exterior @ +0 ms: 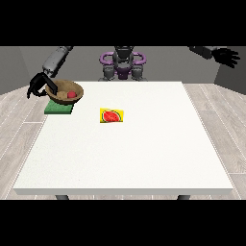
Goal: Pick the cup and pour the ball into the bowl, then pick the bowl and place it on the pad
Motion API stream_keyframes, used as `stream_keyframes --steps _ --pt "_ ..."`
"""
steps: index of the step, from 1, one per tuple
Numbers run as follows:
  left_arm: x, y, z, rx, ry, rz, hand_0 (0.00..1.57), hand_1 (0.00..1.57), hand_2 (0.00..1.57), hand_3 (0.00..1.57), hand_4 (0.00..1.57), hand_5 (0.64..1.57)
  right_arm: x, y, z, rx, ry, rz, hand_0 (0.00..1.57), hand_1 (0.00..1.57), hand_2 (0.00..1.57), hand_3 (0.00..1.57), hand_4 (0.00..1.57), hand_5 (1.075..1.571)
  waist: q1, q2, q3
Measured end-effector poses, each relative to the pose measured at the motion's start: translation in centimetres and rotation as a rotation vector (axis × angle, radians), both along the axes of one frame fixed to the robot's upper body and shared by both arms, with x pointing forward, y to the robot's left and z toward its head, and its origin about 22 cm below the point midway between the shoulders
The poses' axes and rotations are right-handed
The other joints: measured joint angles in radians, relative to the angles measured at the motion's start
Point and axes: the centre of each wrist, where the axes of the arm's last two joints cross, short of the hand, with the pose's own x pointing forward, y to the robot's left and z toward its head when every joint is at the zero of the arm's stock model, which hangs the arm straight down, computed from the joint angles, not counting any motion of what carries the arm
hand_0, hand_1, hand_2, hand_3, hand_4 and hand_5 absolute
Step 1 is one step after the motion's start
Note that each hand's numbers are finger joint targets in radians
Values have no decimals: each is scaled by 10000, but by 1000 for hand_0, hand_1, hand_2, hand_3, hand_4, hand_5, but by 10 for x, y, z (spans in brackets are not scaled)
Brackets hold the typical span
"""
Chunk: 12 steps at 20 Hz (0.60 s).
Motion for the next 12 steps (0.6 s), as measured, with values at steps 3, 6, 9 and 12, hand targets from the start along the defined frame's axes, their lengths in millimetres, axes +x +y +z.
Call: stream_keyframes --steps 3,6,9,12 --pt "-3 6 7 69 -230 -40 0 0 0 0 1175 1551 -5 -17 9 -201 11 -574 850 850 880 1102 0 1513 91 244 -5" --pt "-1 9 11 67 -385 3 0 0 0 0 1179 1552 -1 -19 12 34 0 -508 316 316 484 730 0 1495 32 430 -4" --pt "0 6 11 66 -378 -64 0 0 0 0 1178 1550 2 -20 15 235 93 -299 0 0 184 118 0 1392 87 428 1" --pt "3 -8 2 117 86 -257 0 0 0 0 1007 1569 2 -21 11 370 451 -247 0 0 0 0 0 1361 121 -62 3"
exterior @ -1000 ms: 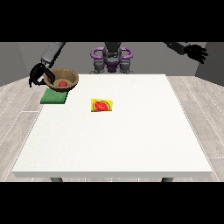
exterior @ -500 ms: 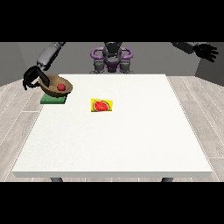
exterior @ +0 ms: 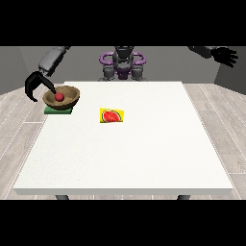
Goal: Pick the cup and pour the ball into the bowl, then pick the bowl and place it on the pad
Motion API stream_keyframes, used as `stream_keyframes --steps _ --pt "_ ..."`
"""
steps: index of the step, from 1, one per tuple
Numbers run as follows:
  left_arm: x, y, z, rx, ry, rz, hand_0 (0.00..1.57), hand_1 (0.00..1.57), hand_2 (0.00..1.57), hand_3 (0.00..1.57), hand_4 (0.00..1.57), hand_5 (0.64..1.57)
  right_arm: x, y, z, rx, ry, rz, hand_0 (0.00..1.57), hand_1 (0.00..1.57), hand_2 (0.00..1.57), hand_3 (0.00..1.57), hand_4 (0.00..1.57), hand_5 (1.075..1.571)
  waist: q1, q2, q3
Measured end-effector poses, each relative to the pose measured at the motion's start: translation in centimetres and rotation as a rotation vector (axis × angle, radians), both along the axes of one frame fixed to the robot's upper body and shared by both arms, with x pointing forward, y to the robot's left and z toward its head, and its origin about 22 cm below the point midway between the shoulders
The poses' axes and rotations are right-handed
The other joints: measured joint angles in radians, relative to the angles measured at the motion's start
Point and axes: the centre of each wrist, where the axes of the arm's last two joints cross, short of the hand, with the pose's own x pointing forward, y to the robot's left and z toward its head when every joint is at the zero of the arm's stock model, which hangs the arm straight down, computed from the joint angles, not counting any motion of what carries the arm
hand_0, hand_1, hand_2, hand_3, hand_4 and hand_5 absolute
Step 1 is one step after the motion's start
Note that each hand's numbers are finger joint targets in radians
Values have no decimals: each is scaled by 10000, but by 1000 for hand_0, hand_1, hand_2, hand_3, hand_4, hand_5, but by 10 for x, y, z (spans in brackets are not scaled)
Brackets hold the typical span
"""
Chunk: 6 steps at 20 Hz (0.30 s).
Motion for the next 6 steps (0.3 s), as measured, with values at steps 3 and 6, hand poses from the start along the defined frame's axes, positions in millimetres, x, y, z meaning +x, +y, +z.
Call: stream_keyframes --steps 3,6 --pt "15 -39 -8 -48 598 -612 0 0 0 0 902 1559 -2 -6 0 5 611 -1 0 0 0 0 0 1356 36 -752 11" --pt "23 -68 -25 -154 1495 -824 0 0 0 0 902 1559 11 5 11 150 957 518 0 0 0 0 476 1434 -52 -1772 4"
